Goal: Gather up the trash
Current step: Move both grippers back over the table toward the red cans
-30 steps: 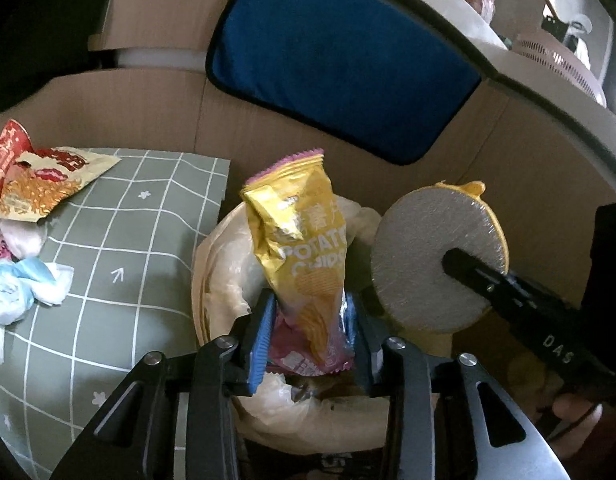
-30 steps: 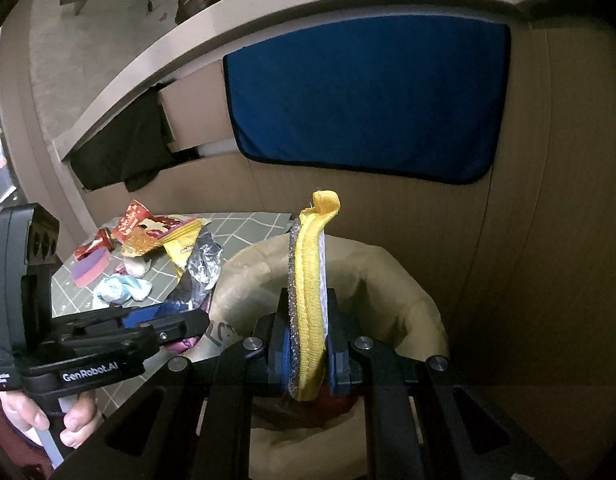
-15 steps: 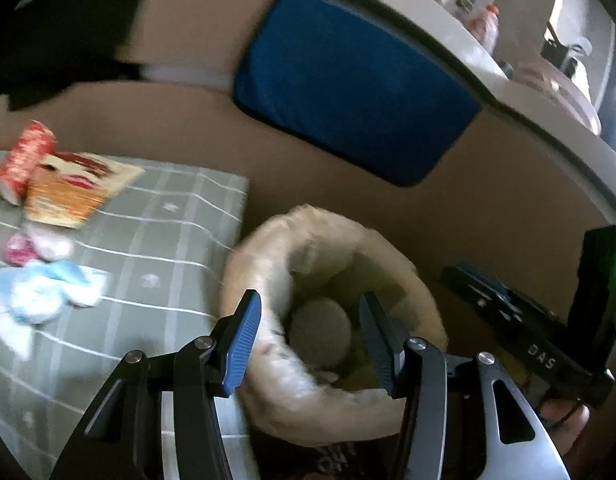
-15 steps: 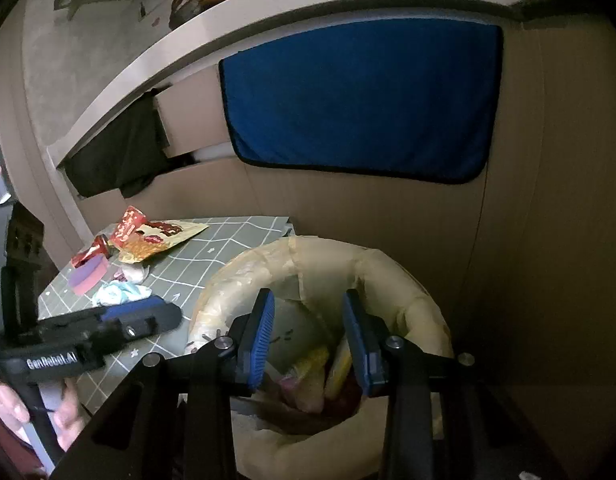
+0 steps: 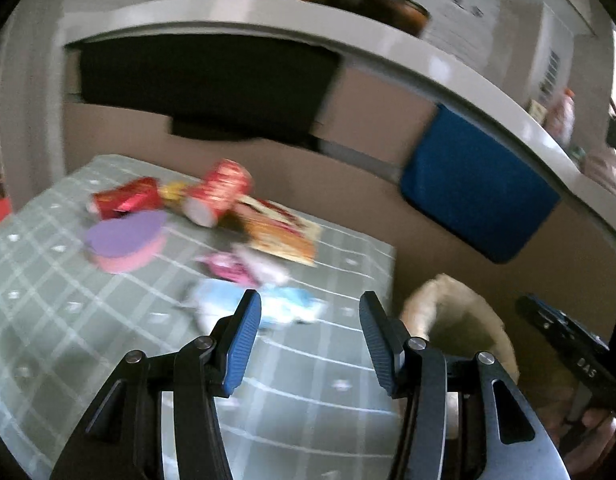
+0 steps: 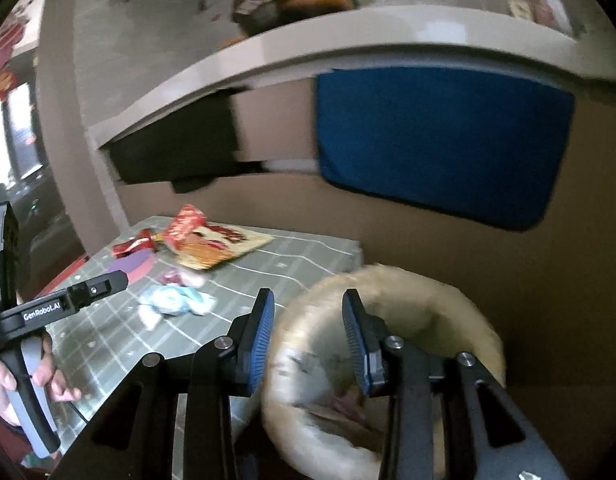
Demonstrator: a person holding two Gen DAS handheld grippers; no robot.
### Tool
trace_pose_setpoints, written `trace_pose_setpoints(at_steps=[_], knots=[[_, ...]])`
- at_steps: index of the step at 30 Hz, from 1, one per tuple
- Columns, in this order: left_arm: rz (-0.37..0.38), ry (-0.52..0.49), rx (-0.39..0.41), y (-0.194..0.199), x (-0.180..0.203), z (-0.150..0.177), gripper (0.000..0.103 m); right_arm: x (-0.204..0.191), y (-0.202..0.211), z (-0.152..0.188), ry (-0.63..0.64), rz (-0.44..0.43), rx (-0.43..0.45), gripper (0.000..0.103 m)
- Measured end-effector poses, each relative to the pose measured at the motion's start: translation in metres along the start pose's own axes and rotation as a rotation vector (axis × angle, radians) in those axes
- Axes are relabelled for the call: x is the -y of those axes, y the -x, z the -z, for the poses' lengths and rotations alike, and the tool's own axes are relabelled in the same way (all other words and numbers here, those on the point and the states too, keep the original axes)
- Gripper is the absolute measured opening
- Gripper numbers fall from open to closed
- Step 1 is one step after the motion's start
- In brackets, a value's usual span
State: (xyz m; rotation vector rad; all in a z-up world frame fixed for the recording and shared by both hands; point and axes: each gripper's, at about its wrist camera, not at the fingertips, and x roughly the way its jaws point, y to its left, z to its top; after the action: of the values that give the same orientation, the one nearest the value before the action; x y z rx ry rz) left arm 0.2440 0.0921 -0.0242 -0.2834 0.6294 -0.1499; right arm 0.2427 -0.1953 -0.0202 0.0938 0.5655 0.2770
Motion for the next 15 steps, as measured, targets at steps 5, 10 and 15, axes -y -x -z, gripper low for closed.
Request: trace_pose_setpoints(at_steps=[5,10,15], knots=[[-0.061,0.059,0.057,0.028,-0.053,-0.002,0.052,-0.048,-0.010,-0.012,0.072,-0.063,0.019,0.041],[-0.080,0.138,0.041,0.026,-0.093,0.004,0.052,-0.088,-0.019,-0.014,0.162,-0.109,0.043,0.046],[-0.059,0.196,0.002,0.004,-0.116,0.012,0.052,-0.104,-0.036,-0.013,0.200,-0.118,0.025,0.046]])
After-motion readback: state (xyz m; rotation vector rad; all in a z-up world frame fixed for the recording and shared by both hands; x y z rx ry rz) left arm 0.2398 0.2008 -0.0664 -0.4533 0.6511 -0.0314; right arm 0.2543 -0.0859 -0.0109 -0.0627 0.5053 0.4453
